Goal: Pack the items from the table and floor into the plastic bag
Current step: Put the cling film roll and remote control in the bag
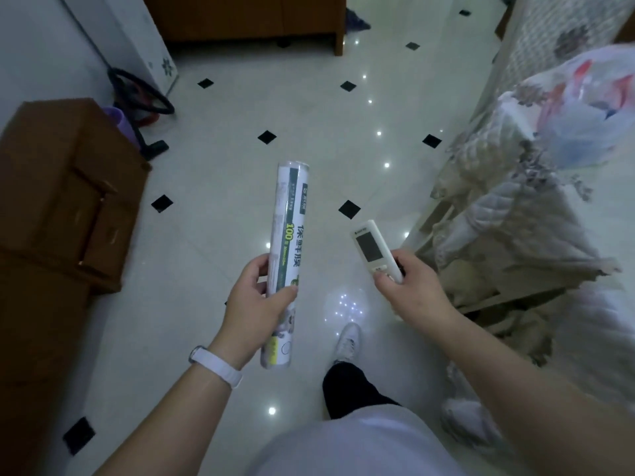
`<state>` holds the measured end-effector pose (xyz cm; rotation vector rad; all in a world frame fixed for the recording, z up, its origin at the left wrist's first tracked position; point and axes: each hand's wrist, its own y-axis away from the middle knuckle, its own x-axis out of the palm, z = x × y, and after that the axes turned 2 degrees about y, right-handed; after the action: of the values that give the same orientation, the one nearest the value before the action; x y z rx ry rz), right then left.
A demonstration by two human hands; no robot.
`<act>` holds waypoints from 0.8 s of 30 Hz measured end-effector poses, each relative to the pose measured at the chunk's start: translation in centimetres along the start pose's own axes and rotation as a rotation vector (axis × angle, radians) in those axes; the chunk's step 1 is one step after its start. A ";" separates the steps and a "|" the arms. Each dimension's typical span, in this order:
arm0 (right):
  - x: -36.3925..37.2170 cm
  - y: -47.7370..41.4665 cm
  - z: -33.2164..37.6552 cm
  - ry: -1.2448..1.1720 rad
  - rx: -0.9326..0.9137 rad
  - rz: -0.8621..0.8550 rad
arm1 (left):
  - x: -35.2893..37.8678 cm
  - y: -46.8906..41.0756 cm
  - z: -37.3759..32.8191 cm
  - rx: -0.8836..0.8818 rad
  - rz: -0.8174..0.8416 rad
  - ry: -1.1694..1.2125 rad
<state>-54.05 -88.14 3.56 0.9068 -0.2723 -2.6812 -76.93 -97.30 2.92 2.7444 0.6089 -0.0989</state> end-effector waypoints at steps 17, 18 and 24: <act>-12.2 -24.6 5.1 -0.058 0.129 -0.304 | 12.2 -28.4 -14.1 0.091 0.285 -0.079; -11.9 -26.0 5.3 -0.057 0.149 -0.314 | 12.6 -30.3 -14.3 0.083 0.302 -0.078; -11.8 -35.6 8.6 -0.035 0.230 -0.399 | 14.2 -42.6 -17.0 0.049 0.425 -0.058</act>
<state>-58.13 -50.08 7.34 1.0801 -0.4592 -3.0805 -82.12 -49.54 4.21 2.8396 0.0001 -0.0921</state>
